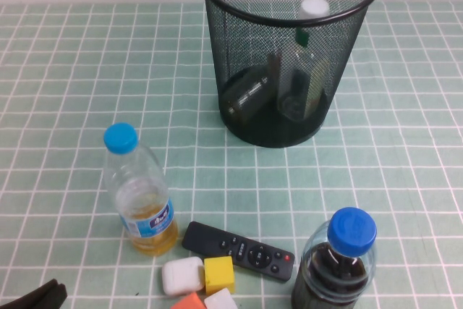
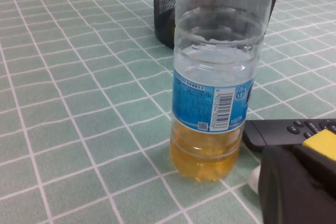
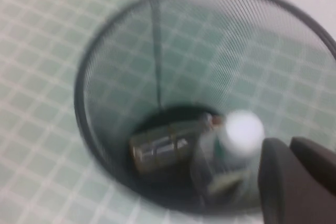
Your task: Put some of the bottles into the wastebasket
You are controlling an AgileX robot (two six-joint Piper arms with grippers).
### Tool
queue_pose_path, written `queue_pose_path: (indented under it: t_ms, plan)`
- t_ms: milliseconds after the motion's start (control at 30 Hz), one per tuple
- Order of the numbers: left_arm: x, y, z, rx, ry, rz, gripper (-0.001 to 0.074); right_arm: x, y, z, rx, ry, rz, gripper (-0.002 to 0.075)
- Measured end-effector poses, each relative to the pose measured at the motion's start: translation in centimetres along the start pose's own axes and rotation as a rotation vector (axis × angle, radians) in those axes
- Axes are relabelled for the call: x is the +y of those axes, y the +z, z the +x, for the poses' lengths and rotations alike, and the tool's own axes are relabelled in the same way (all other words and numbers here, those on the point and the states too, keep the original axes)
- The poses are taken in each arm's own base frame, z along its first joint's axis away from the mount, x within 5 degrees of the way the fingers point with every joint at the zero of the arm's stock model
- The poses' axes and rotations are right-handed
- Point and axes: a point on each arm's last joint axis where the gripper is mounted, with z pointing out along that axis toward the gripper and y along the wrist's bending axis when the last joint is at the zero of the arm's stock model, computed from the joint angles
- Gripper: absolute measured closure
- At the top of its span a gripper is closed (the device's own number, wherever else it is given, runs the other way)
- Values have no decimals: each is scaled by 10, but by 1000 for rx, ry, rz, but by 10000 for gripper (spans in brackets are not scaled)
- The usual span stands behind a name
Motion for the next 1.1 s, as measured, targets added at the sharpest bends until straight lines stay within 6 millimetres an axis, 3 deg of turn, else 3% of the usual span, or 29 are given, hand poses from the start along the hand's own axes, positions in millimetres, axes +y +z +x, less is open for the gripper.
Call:
queue_pose_path:
  t_ms: [200, 433, 600, 767, 933, 1100]
  plan:
    - [0, 0, 0, 0, 0, 0, 739, -6, -61, 41, 61, 17, 42, 731]
    - [0, 0, 0, 0, 0, 0, 739, -14, -98, 69, 65, 9, 115, 732]
    - [0, 0, 0, 0, 0, 0, 739, -17, -106, 74, 63, -21, 147, 733]
    - [0, 0, 0, 0, 0, 0, 739, -19, -98, 87, 114, -65, 155, 732]
    - [0, 0, 0, 0, 0, 0, 739, -30, -104, 135, 72, -72, 179, 733]
    - [0, 0, 0, 0, 0, 0, 739, -41, -118, 223, -104, -49, 249, 733]
